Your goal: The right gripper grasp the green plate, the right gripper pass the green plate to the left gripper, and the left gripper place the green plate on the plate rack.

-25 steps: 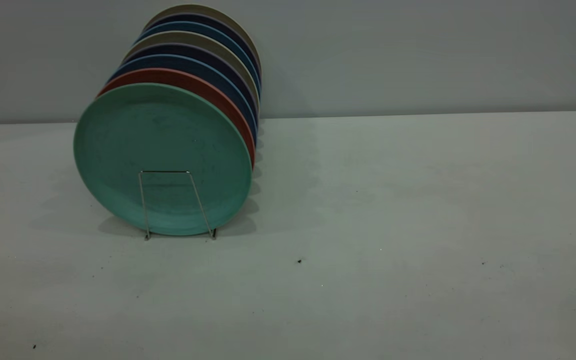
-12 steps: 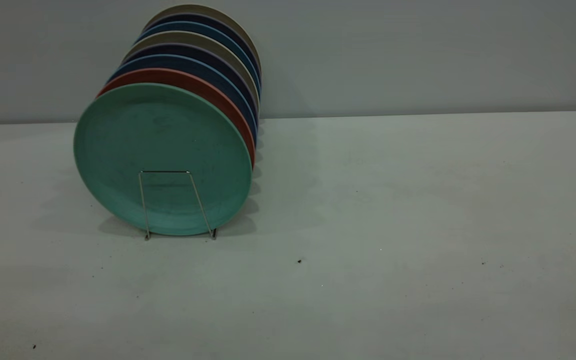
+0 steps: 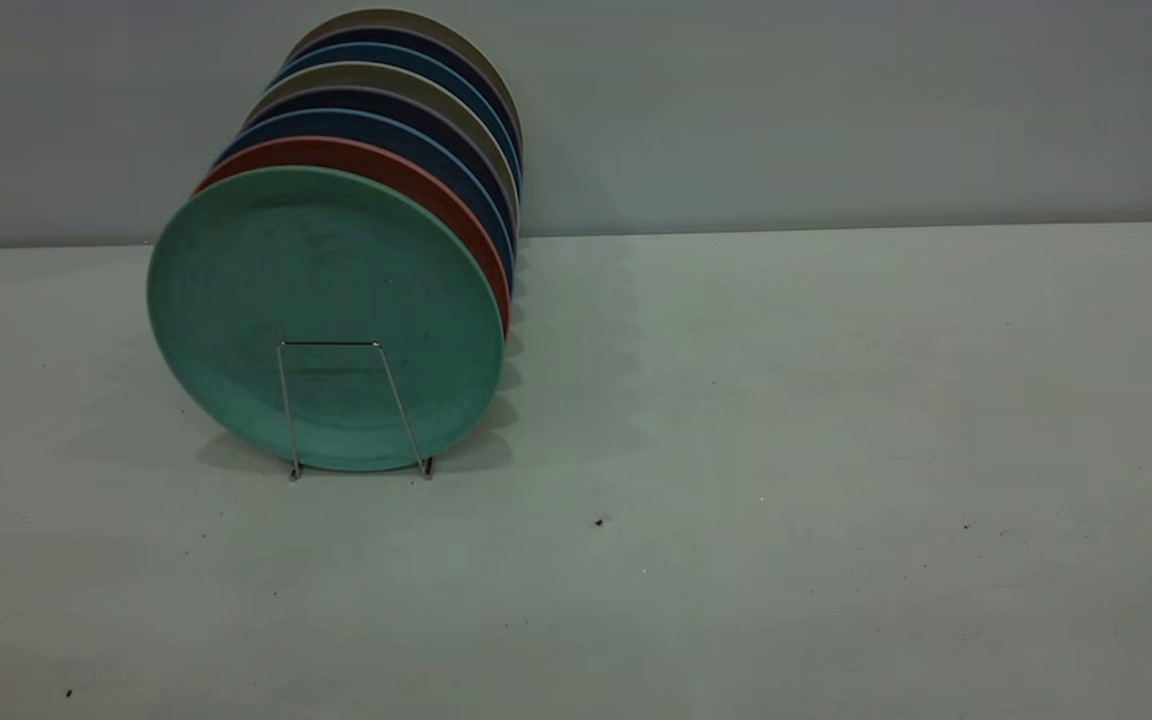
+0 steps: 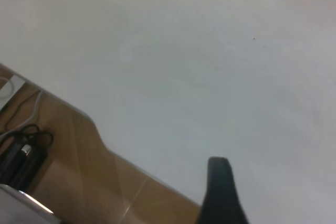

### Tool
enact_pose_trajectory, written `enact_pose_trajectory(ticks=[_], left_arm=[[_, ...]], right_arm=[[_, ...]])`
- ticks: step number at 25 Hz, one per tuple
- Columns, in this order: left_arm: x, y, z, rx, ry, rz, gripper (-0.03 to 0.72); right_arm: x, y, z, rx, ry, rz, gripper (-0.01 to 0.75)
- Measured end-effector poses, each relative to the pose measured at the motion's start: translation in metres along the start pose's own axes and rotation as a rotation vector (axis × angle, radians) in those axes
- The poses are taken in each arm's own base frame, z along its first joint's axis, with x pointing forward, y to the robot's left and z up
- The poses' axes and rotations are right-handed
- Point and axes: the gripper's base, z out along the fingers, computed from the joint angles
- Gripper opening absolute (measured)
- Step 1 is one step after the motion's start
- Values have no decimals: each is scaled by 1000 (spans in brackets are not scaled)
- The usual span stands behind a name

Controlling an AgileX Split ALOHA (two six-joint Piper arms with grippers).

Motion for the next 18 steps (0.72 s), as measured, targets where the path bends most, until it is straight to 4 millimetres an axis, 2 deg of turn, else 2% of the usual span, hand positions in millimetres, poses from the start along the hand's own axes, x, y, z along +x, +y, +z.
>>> enact_pose_trajectory(ticks=[11, 18], left_arm=[[0, 0, 0, 1, -1, 0, 437], [9, -1, -12, -19, -103, -13, 437]], right_arm=[[0, 0, 0, 15, 2, 17, 567], [7, 3, -10, 249, -83, 178, 567]])
